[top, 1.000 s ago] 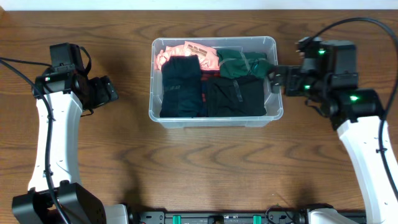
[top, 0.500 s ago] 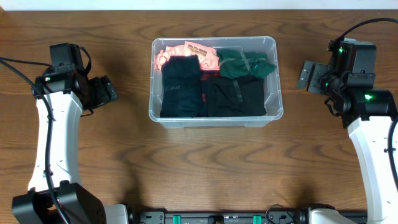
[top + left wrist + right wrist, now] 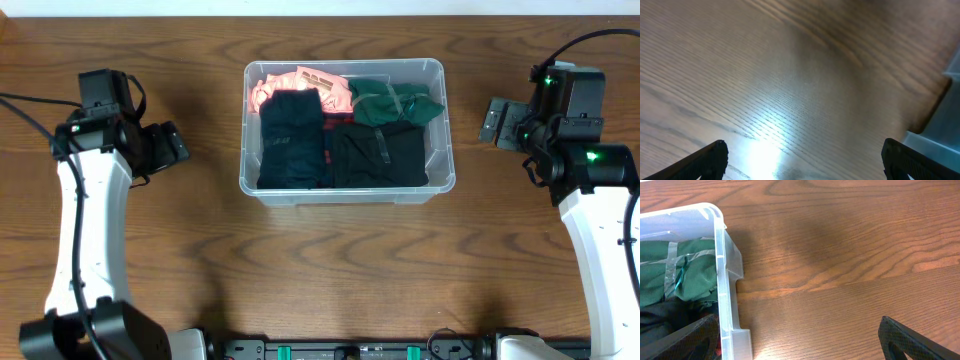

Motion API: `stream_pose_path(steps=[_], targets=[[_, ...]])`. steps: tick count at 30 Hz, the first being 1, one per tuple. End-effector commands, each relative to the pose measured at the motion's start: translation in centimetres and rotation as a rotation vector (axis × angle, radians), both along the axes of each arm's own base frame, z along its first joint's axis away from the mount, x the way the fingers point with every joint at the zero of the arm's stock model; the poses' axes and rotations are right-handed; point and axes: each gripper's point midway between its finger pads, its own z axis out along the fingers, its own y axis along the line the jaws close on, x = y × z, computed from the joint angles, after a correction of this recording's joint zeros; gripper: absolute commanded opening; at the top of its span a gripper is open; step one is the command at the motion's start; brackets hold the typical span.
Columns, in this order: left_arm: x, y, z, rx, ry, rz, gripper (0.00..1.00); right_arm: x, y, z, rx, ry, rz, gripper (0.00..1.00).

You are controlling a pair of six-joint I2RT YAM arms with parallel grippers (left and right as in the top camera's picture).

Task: Pack container

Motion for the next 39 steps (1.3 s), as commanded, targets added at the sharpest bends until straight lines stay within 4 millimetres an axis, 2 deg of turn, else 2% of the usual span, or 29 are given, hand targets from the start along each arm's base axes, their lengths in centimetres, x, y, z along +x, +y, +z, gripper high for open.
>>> stream_pose_path(steps=[1, 5, 7, 11, 15, 19, 29, 39], targets=[[-0.9, -0.5, 3.5, 0.022, -0.103, -0.001, 0.98, 0.1, -0.6, 0.4, -0.012, -0.008, -0.02, 0.99], [-1.3, -2.7, 7.1, 0.041, -0.235, -0.066, 0.98, 0.1, -0.6, 0.4, -0.012, -0.008, -0.02, 0.99], [-0.9, -4.1, 9.5, 0.053, -0.36, -0.11, 0.98, 0.1, -0.6, 0.4, -0.012, -0.008, -0.02, 0.99], [-0.3, -6.9, 13.0, 0.062, -0.612, -0.192, 0.98, 0.1, -0.6, 0.4, -0.012, -0.008, -0.02, 0.99], [-0.9, -8.2, 13.8, 0.064, -0.791, -0.223, 0.98, 0.1, -0.6, 0.4, -0.012, -0.008, -0.02, 0.99], [-2.5, -8.3, 12.2, 0.071, -0.908, -0.224, 0.98, 0.1, -0.6, 0.4, -0.012, -0.008, -0.02, 0.99], [-6.1, -8.1, 7.2, 0.083, -1.065, -0.217, 0.98, 0.1, -0.6, 0.4, -0.012, -0.008, -0.02, 0.99], [-7.6, -8.0, 3.3, 0.091, -1.154, -0.212, 0.98, 0.1, -0.6, 0.4, -0.012, -0.008, -0.02, 0.99]])
